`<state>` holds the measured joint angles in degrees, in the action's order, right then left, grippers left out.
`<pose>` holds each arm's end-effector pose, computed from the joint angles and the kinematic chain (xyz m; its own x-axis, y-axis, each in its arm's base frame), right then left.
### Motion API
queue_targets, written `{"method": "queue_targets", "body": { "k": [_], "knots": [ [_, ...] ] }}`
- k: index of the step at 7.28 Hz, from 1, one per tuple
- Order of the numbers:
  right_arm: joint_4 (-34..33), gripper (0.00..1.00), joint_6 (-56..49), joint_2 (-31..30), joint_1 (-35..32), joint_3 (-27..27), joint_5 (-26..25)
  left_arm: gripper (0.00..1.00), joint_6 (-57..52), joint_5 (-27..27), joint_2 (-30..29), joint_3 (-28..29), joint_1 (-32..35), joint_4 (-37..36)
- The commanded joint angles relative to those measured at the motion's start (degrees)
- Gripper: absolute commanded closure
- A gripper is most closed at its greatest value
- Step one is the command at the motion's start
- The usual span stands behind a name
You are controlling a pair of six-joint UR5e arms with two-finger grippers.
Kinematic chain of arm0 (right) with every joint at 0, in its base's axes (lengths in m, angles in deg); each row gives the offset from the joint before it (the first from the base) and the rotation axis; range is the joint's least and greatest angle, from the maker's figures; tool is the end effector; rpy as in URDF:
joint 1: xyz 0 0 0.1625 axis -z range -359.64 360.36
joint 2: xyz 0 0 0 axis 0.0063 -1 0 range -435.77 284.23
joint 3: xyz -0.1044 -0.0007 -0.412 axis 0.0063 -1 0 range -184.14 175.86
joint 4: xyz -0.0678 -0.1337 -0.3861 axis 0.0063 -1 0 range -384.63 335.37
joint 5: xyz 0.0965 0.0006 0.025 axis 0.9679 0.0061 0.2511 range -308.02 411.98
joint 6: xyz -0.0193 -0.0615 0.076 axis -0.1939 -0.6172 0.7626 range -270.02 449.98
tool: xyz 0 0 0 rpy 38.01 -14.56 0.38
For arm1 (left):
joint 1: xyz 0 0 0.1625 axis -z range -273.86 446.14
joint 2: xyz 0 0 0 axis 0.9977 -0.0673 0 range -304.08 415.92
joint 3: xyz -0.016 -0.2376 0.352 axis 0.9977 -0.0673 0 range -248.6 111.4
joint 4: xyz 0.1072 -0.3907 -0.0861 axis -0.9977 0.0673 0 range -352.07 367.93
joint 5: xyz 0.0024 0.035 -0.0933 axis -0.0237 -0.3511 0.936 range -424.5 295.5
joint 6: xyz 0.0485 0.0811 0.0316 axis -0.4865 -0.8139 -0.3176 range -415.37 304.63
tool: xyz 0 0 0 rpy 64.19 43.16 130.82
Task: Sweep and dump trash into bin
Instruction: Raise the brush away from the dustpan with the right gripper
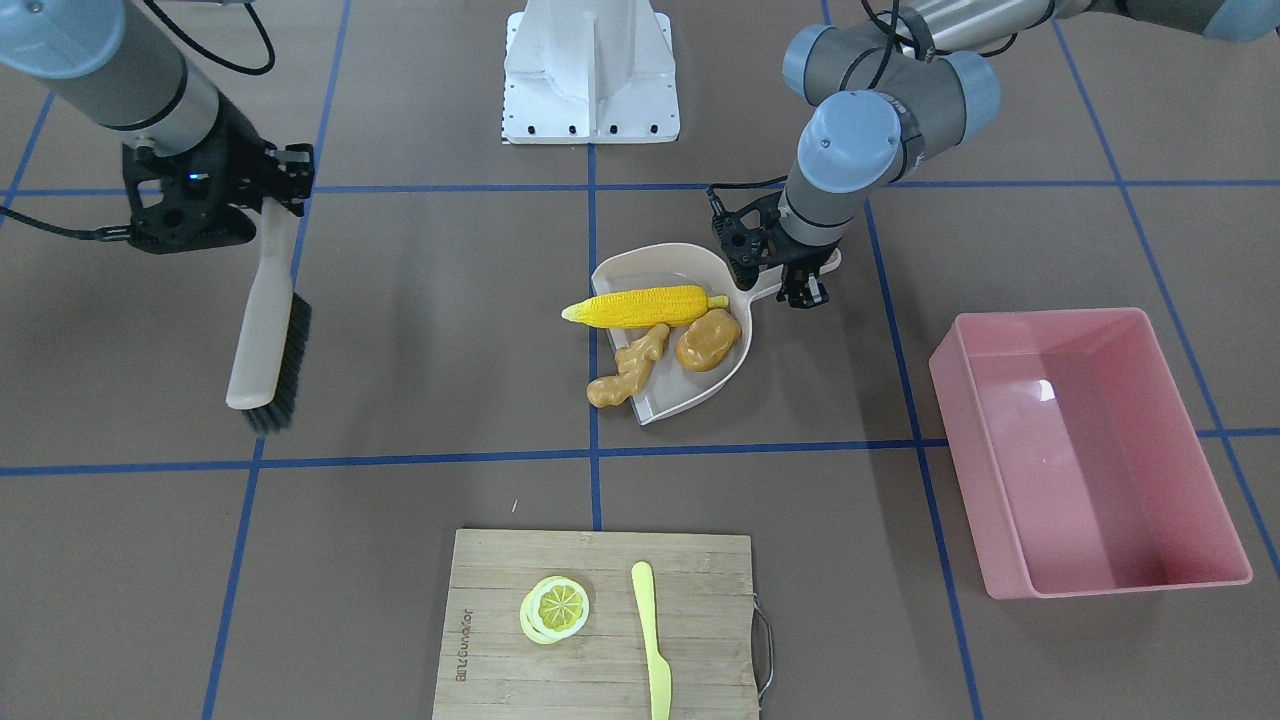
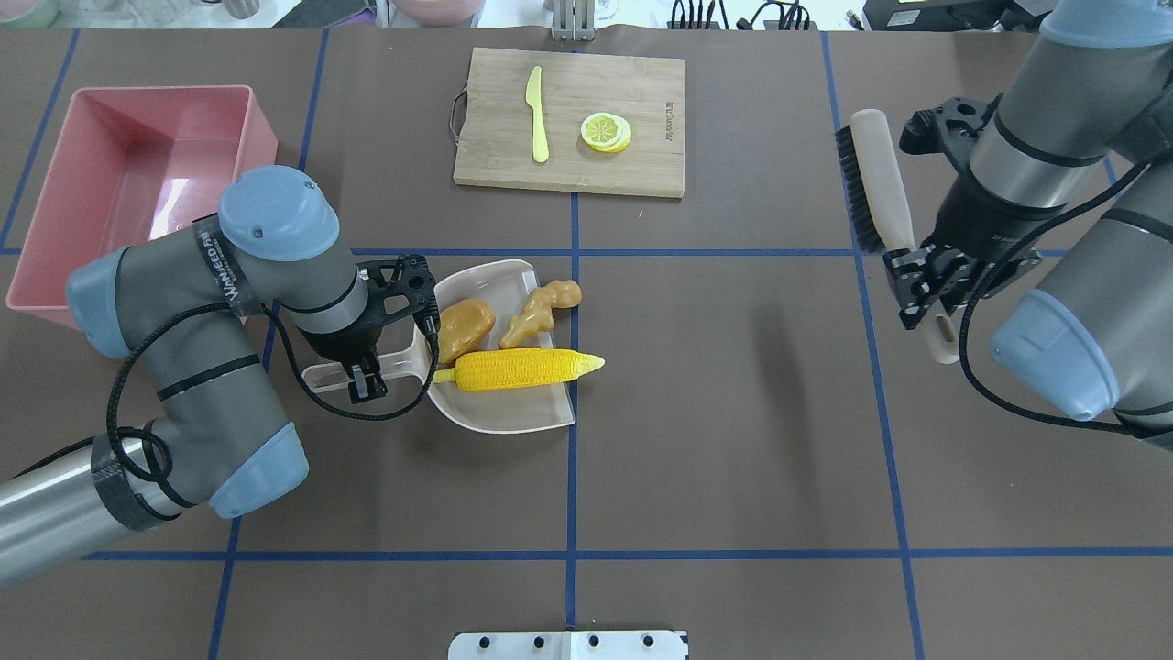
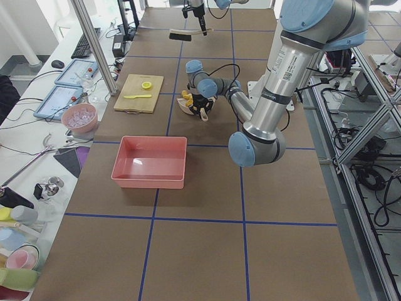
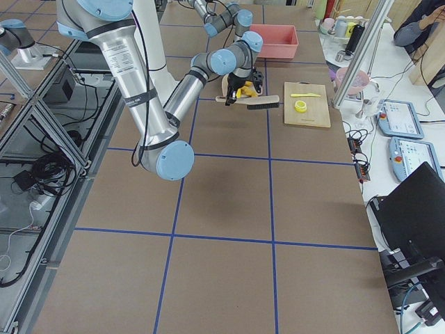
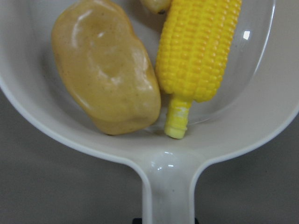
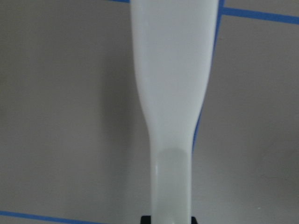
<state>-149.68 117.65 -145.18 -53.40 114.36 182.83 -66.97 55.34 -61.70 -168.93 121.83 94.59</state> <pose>-0.2532 -0.4608 0.3129 0.7235 -0.1459 0.6747 0.2681 0.9601 -0.0799 0.4689 -0.4399 0.3124 0.1365 0.9482 -0.2867 -0.7103 0.2955 0.6389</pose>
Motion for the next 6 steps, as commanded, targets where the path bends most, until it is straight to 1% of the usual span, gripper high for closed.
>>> {"method": "queue_targets", "body": {
  "k": [1,2,4,6],
  "knots": [
    [-0.4,1.0,-8.7,-5.3,-1.8,-1.9,-5.7,1.0,0.0,0.0,0.0,-0.1,0.3,0.7],
    [-0.4,1.0,-12.3,-5.3,-3.1,-4.1,-7.9,1.0,0.1,0.0,0.1,-0.1,0.7,1.1],
    [-0.4,1.0,-13.7,-5.3,-3.8,-7.5,-8.2,1.0,0.1,0.0,0.2,-0.2,1.3,2.8],
    [2.5,1.0,-13.7,-5.4,-3.8,-10.3,-8.5,1.0,0.3,0.0,0.2,-0.2,1.5,3.9]
  ]
}}
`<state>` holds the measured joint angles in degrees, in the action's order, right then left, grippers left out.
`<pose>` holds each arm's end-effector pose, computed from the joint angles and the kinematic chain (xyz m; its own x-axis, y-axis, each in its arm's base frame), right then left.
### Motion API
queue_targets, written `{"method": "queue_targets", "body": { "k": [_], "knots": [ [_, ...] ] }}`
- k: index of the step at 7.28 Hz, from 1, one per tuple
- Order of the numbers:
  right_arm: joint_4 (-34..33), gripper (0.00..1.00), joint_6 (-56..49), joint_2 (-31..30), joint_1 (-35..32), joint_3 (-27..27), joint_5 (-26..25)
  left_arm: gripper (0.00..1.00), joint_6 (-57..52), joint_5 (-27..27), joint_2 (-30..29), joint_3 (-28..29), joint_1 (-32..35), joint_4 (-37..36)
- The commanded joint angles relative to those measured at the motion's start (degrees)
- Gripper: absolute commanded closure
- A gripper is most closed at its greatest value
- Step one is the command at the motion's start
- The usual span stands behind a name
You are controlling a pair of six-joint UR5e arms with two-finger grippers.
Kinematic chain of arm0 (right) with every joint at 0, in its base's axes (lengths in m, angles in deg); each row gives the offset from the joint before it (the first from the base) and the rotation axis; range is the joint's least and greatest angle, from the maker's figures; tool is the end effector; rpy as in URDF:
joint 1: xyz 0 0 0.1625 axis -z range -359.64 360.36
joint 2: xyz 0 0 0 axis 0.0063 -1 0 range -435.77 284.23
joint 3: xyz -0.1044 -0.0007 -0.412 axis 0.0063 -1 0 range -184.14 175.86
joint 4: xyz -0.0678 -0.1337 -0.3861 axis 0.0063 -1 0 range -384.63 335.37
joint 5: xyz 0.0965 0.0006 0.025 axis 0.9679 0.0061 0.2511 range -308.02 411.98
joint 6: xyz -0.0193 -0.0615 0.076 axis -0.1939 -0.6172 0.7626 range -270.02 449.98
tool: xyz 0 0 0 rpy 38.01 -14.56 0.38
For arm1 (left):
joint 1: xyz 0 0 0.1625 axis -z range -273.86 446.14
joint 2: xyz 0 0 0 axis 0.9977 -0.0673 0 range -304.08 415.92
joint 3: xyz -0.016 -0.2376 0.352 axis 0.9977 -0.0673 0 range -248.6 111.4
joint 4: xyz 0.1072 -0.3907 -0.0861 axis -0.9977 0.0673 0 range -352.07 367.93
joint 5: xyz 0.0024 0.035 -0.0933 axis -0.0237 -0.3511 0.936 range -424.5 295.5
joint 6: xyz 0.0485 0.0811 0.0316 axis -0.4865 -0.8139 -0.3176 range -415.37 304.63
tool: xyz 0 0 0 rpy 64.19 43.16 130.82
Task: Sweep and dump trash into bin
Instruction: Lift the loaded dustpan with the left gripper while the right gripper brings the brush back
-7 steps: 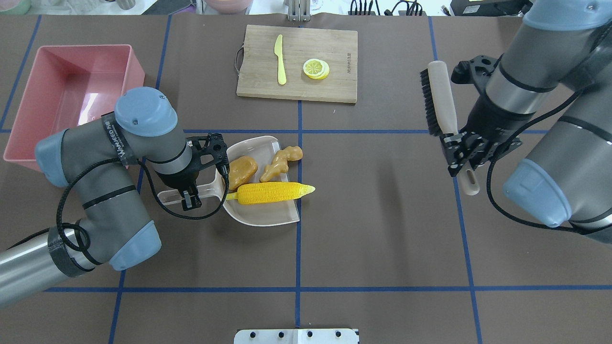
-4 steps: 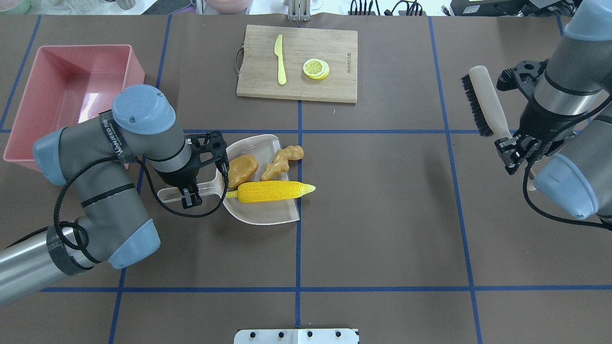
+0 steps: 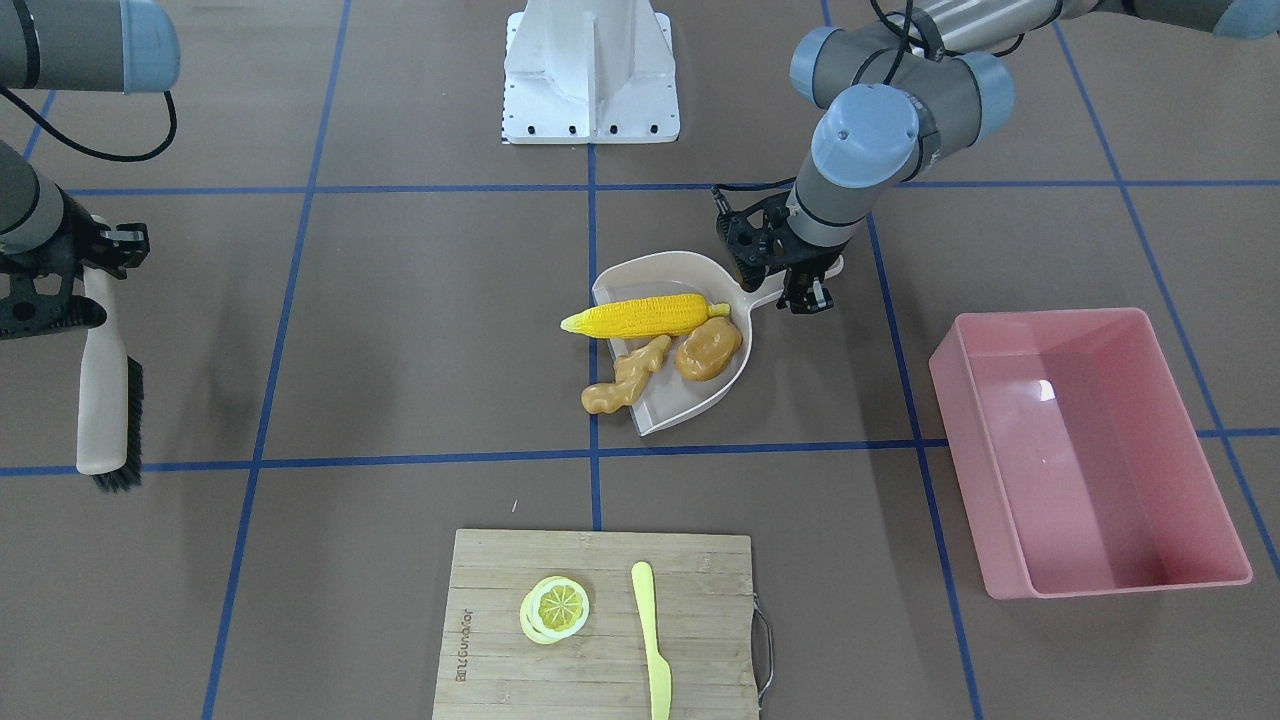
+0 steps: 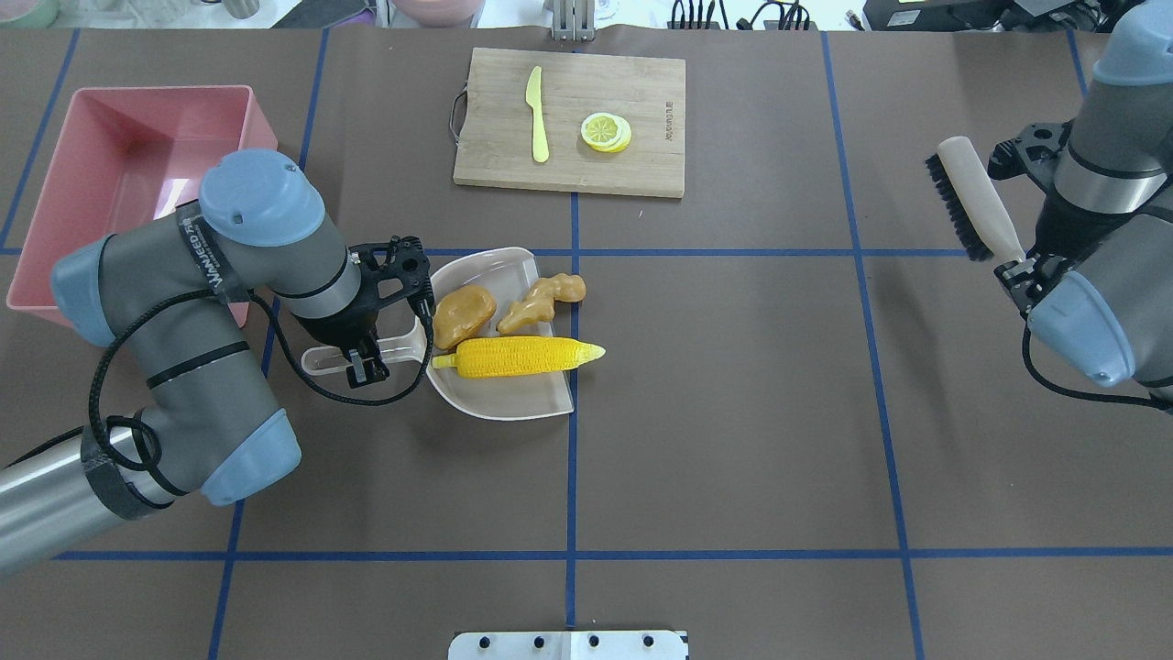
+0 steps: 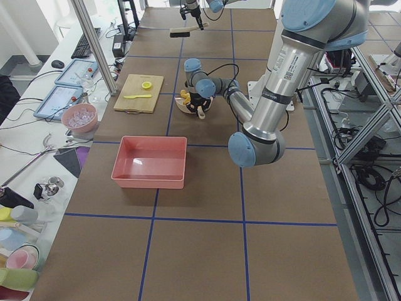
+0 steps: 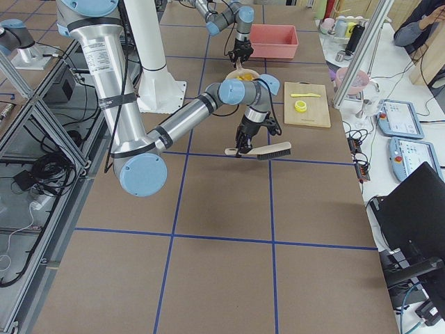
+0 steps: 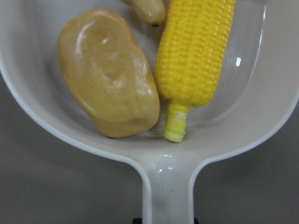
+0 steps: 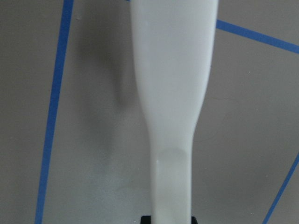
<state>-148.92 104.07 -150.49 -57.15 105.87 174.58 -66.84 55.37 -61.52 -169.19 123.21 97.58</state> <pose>-0.2193 -0.4926 0.4281 0.8150 -0.2412 0.5268 0.3491 0.9301 -0.1142 0.4574 -0.4505 0.3055 0.1487 0.9528 -0.2645 -0.6744 0.2934 0.6776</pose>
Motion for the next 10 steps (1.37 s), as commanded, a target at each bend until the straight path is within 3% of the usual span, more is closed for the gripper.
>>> {"method": "queue_targets", "body": {
  "k": [1,3,6,10],
  "knots": [
    [1.9,1.0,0.1,0.0,-0.1,-2.0,-0.2,1.0,0.1,-0.1,0.0,0.0,0.0,1.0],
    [1.9,1.0,0.5,2.1,0.3,-1.8,0.8,1.0,0.2,-0.1,0.1,0.0,0.0,1.7],
    [2.2,1.0,0.7,7.7,6.8,-1.8,8.2,1.0,0.6,-0.2,0.1,0.1,0.1,4.4],
    [3.1,1.0,2.1,10.3,15.4,-2.1,8.8,1.0,0.6,-0.2,0.2,0.3,0.4,5.5]
  ]
}}
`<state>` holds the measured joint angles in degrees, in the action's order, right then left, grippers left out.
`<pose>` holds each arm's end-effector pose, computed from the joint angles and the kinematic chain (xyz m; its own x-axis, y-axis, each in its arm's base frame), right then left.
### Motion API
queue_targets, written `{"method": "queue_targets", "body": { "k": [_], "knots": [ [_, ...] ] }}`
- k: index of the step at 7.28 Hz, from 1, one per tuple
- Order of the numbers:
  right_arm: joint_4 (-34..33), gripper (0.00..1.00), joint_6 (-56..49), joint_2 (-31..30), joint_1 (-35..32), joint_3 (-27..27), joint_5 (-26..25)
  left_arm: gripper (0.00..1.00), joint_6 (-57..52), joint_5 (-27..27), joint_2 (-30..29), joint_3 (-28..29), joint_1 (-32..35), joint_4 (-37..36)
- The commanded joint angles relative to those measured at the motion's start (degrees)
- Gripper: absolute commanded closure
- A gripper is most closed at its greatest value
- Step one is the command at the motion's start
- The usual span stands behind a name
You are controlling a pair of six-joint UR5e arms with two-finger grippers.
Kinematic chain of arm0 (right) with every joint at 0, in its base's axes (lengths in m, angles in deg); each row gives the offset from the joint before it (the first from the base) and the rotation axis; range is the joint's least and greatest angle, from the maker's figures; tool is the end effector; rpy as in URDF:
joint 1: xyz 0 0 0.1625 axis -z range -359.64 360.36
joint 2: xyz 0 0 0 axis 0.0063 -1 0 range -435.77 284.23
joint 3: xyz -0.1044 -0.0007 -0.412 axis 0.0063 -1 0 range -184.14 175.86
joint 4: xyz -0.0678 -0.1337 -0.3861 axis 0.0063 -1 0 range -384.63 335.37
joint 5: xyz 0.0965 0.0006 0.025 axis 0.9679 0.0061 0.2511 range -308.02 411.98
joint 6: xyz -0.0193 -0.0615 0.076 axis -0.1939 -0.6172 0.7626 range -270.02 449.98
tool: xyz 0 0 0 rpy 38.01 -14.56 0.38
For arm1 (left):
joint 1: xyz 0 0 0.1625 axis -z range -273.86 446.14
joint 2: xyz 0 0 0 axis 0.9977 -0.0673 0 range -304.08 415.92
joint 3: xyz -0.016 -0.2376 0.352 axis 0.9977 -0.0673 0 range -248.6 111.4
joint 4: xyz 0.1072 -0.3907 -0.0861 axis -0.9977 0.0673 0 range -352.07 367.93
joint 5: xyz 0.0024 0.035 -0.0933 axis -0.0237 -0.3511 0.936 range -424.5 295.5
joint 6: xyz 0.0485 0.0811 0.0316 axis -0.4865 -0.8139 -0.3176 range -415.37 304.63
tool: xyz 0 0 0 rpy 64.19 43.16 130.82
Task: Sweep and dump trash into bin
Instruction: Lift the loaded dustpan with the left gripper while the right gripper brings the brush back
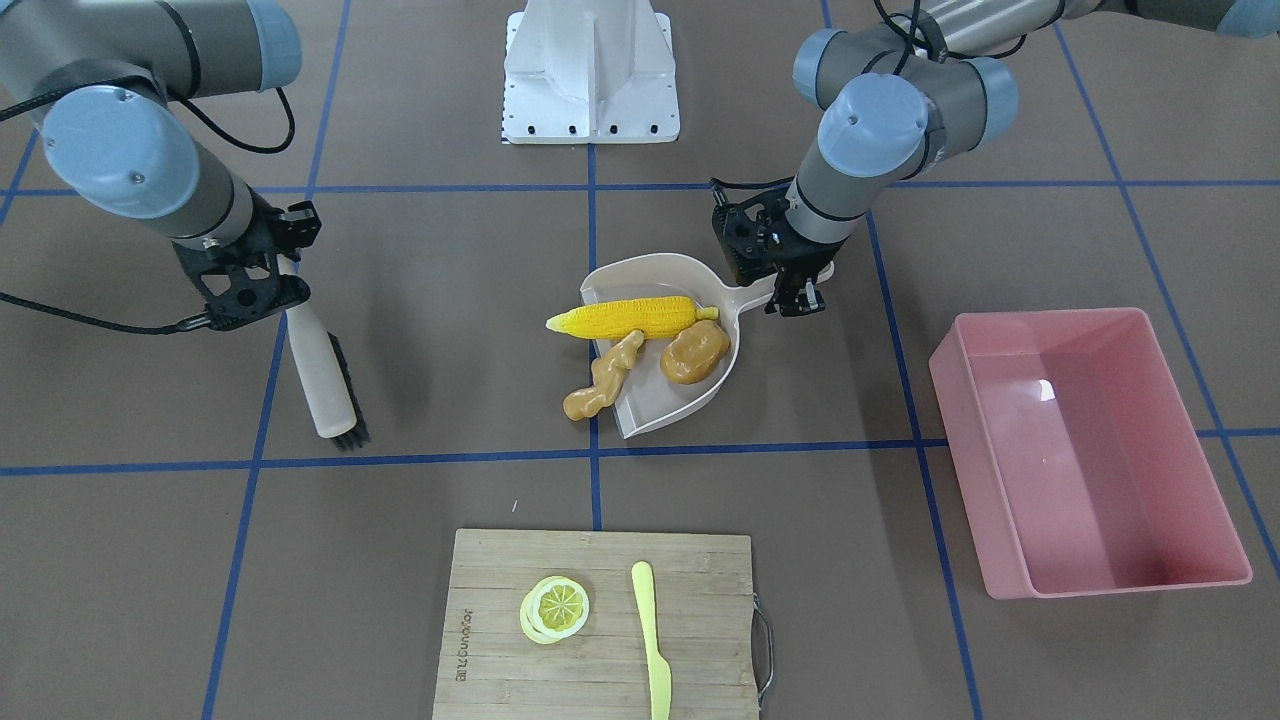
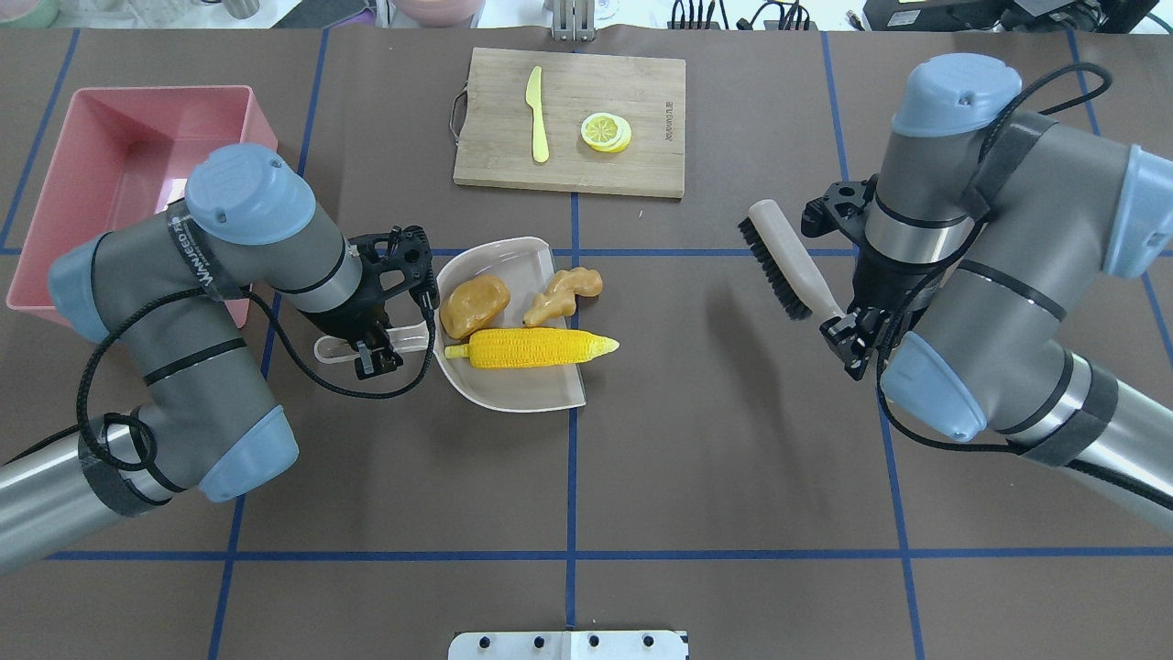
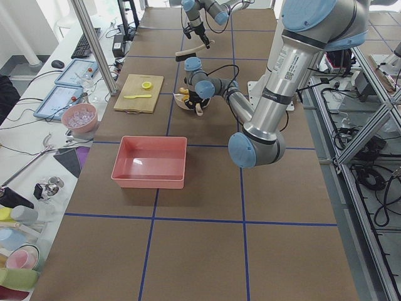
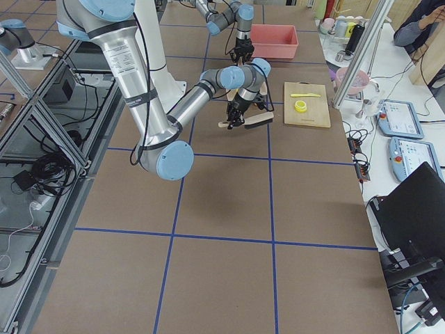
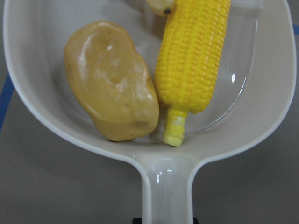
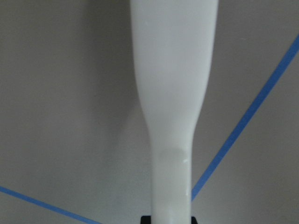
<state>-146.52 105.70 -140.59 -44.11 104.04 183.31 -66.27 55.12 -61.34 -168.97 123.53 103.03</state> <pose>-0.3656 -0.4535 0.3313 0.6056 -0.4183 0.6770 0.5560 0.8310 0.0160 0.4553 -0.4538 0.2968 0.1464 0.9626 -0.2280 -0.6224 0.2688 0.7351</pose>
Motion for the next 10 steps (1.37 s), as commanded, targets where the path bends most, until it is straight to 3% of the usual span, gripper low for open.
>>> {"method": "queue_targets", "body": {
  "k": [1,5,10],
  "knots": [
    [5.1,1.0,1.6,0.0,2.7,-1.8,1.4,1.0,0.1,0.0,0.0,0.3,0.0,0.0],
    [19.9,1.0,12.4,0.5,8.0,-7.0,3.8,1.0,0.0,0.2,-0.1,1.3,0.1,-1.3],
    [21.6,1.0,20.6,9.4,10.5,-12.9,3.7,1.0,0.0,0.6,-0.1,1.8,0.1,-1.3]
  ]
}}
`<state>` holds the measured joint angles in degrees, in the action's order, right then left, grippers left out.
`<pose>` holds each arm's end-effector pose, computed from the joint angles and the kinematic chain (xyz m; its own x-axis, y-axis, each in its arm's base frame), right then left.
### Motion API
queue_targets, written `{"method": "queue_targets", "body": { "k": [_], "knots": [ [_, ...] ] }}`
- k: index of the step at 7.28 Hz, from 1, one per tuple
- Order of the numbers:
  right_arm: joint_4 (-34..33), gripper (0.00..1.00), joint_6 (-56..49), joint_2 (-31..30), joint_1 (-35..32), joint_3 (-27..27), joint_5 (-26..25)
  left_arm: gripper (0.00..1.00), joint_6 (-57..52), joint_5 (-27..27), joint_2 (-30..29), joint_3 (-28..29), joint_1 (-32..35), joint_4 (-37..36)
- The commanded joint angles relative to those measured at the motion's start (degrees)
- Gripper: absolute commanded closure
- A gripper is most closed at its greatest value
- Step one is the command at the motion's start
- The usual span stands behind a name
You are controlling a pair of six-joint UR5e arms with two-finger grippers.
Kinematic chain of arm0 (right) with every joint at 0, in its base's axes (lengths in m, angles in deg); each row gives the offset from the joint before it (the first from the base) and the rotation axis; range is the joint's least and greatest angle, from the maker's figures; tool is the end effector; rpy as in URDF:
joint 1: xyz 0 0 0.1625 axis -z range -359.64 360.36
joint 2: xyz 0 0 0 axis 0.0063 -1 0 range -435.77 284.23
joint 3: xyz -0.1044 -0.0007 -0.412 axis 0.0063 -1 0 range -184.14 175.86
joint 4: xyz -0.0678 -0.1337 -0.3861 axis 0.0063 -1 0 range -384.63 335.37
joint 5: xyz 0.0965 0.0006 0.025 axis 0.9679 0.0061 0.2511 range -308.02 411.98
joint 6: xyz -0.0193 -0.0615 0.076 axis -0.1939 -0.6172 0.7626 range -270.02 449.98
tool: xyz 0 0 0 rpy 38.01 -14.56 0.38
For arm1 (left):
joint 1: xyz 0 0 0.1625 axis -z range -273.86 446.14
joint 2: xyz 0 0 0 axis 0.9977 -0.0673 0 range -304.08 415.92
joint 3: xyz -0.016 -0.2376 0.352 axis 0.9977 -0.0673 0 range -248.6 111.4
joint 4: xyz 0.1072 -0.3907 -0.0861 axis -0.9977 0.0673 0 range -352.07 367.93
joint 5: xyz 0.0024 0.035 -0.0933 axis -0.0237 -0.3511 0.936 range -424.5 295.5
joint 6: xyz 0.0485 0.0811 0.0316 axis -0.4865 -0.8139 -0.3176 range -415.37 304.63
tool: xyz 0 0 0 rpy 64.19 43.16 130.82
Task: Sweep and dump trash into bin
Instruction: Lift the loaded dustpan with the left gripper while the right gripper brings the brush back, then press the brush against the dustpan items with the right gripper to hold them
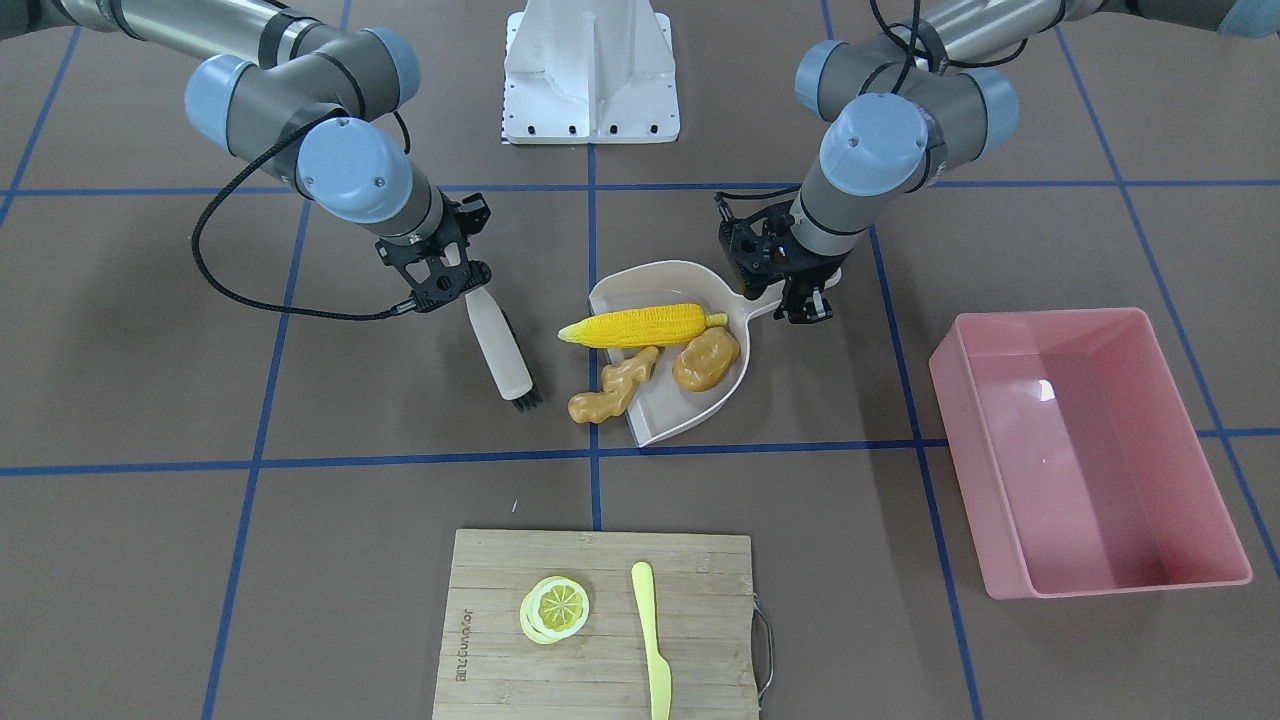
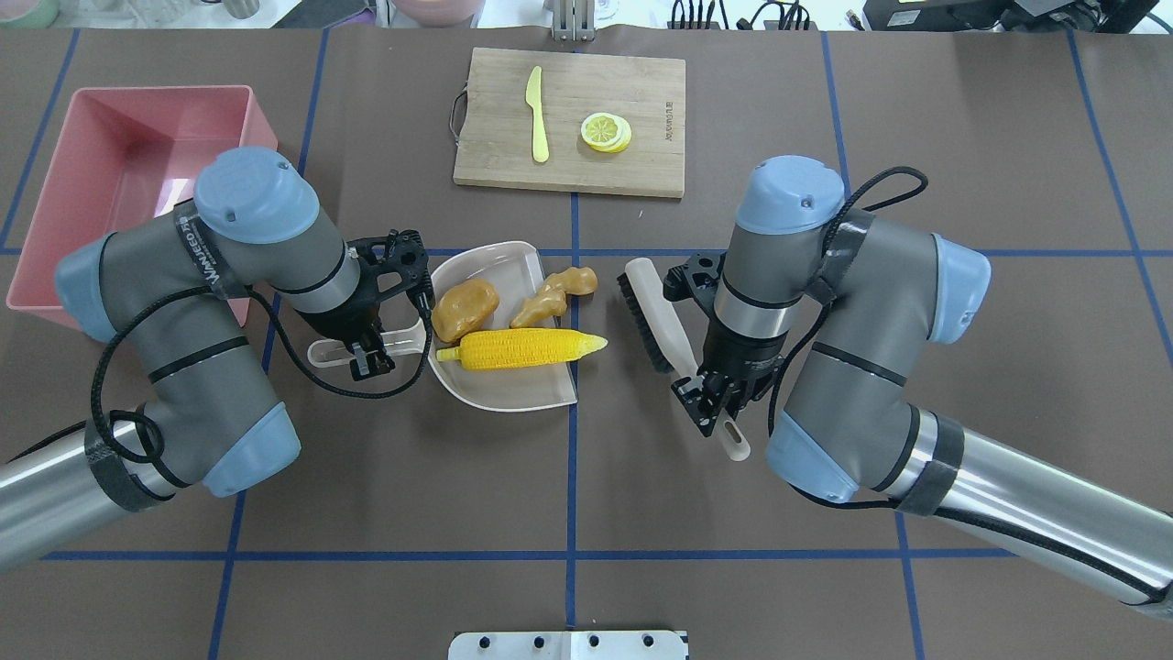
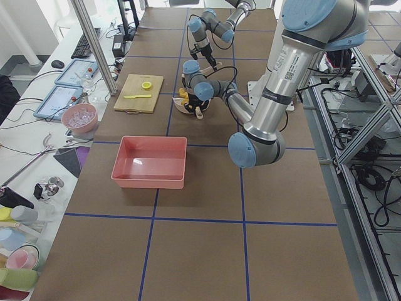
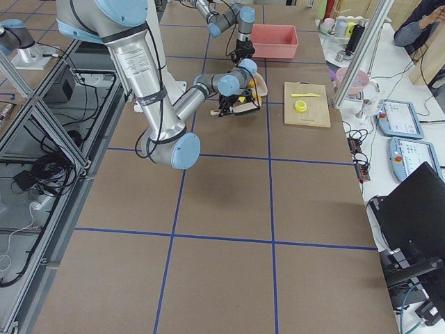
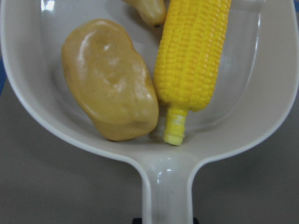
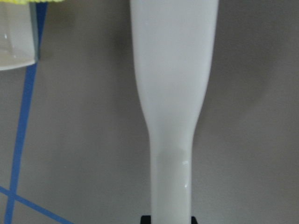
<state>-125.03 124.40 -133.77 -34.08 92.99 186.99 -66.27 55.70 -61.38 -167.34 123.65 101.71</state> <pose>-0.5012 -0.4199 0.2892 0.5073 -0.3592 0.7834 0.5290 0.8474 0.0459 0.4600 -0.4580 0.3117 0.1507 0.9543 -0.2581 -0.6494 0.2924 0.7020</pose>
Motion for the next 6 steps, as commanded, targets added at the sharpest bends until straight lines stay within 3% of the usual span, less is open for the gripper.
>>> {"method": "queue_targets", "body": {
  "k": [1,4,6],
  "knots": [
    [0.0,1.0,2.5,4.8,0.5,-3.6,0.0,1.0,0.0,0.0,0.0,0.2,0.0,0.0],
    [1.3,1.0,3.5,9.6,0.6,-8.8,-0.1,1.0,0.0,0.0,-0.1,0.9,-0.2,0.1],
    [10.1,1.0,7.9,9.9,0.7,-13.6,-0.1,1.0,0.0,0.0,-0.1,0.9,-0.2,0.2]
  ]
}}
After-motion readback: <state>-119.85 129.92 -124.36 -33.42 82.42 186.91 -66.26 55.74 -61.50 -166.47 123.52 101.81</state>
